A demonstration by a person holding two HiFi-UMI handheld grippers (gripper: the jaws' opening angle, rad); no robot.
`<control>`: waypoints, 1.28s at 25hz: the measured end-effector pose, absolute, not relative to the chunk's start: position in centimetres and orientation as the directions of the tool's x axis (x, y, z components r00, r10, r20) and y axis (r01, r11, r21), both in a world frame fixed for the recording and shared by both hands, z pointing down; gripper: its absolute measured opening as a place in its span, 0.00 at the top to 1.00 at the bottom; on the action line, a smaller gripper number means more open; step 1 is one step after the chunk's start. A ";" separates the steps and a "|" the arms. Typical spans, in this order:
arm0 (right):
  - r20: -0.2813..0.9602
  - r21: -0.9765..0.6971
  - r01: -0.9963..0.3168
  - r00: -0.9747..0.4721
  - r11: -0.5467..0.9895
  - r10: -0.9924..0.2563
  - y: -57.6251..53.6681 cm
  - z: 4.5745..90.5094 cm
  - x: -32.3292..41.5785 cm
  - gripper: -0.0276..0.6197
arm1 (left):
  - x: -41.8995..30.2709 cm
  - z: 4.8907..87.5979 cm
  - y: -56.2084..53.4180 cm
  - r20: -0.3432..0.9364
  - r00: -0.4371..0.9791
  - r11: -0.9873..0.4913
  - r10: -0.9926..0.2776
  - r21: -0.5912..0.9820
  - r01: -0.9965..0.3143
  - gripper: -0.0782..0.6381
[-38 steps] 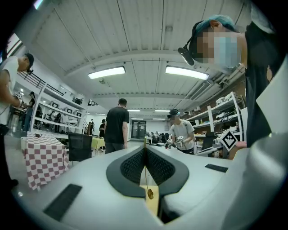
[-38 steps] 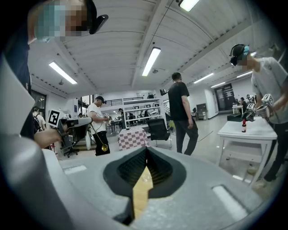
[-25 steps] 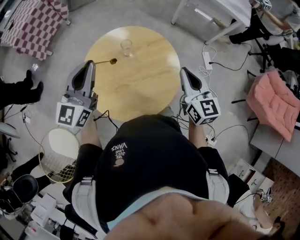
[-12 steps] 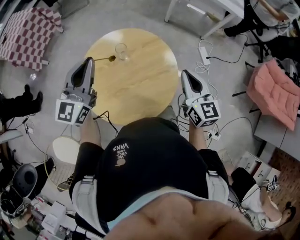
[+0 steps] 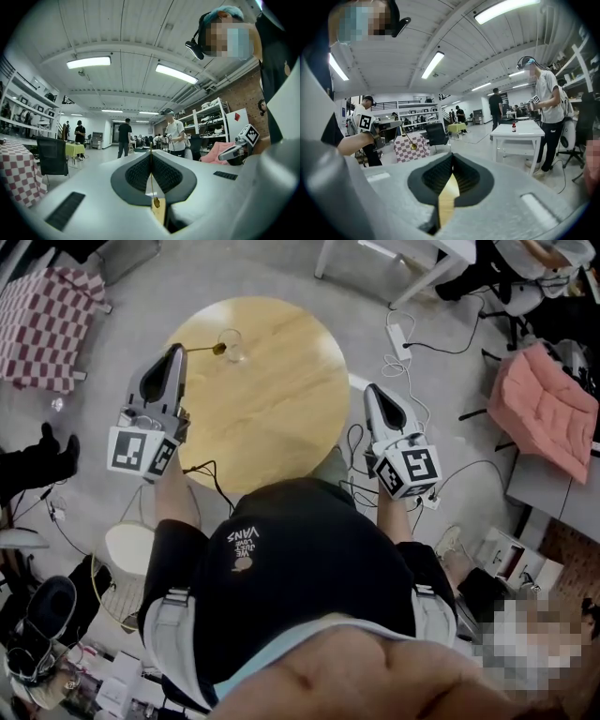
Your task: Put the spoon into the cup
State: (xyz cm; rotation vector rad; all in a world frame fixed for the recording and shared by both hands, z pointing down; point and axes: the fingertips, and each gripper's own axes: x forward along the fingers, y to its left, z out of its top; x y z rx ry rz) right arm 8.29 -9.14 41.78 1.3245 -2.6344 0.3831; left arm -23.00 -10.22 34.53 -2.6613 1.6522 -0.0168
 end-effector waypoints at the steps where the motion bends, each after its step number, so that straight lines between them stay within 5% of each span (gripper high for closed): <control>1: 0.266 -0.151 -0.808 -0.588 0.569 -0.764 -9.1 41.9 8.3 0.96 | -23.1 34.8 -10.5 0.007 0.446 -0.446 -0.895 -0.012 -0.895 0.88; 32: 0.308 -0.126 -0.844 -0.533 0.522 -0.788 -9.7 42.6 9.6 0.96 | -23.9 42.4 -16.3 0.110 0.444 -0.444 -0.889 0.026 -0.896 0.88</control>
